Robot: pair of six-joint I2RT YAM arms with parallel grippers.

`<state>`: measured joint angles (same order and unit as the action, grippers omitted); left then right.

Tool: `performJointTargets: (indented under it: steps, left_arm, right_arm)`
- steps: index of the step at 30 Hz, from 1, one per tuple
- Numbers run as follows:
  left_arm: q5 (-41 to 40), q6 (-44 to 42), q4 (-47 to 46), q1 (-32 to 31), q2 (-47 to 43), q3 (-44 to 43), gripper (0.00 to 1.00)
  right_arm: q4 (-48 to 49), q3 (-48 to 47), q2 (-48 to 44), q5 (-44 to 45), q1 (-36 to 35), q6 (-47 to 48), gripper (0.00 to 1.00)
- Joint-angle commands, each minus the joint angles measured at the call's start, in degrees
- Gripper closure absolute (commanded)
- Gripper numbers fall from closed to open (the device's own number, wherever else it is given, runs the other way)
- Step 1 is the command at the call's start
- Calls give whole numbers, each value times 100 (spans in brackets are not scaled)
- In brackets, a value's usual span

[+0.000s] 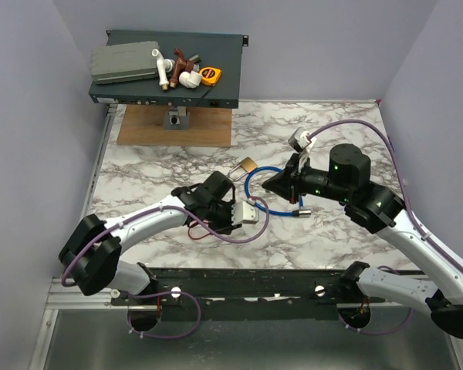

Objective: Unlock with the key
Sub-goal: Move the lock to the center of the board.

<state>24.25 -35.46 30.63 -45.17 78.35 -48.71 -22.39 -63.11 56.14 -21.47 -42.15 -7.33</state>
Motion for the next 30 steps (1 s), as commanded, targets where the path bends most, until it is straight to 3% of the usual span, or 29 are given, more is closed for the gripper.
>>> performJointTargets:
  steps: [1,8,12,23,26,30]
  left_arm:
    - [381,343,-221,-542,469,-522,100]
    - [275,366,-392,-798,1384,-1011,97]
    - [179,399,-576,-833,1607,-1045,88]
    - [-234,469,-606,-1020,1866,-1116,43]
    - [-292,505,-578,-1018,1759,-1062,17]
    - [-359,375,-242,-1016,1507,-1025,14]
  right_arm:
    - [-130,-357,-139,572,41,149,99]
    - [-172,-627,-296,1182,50,121,99]
    - [-283,-676,-381,1321,49,139,99]
    - [-297,-834,-434,1350,50,115,99]
    - [-296,-856,-403,1342,49,122,100]
    - [-292,-902,-371,1330,49,127,99]
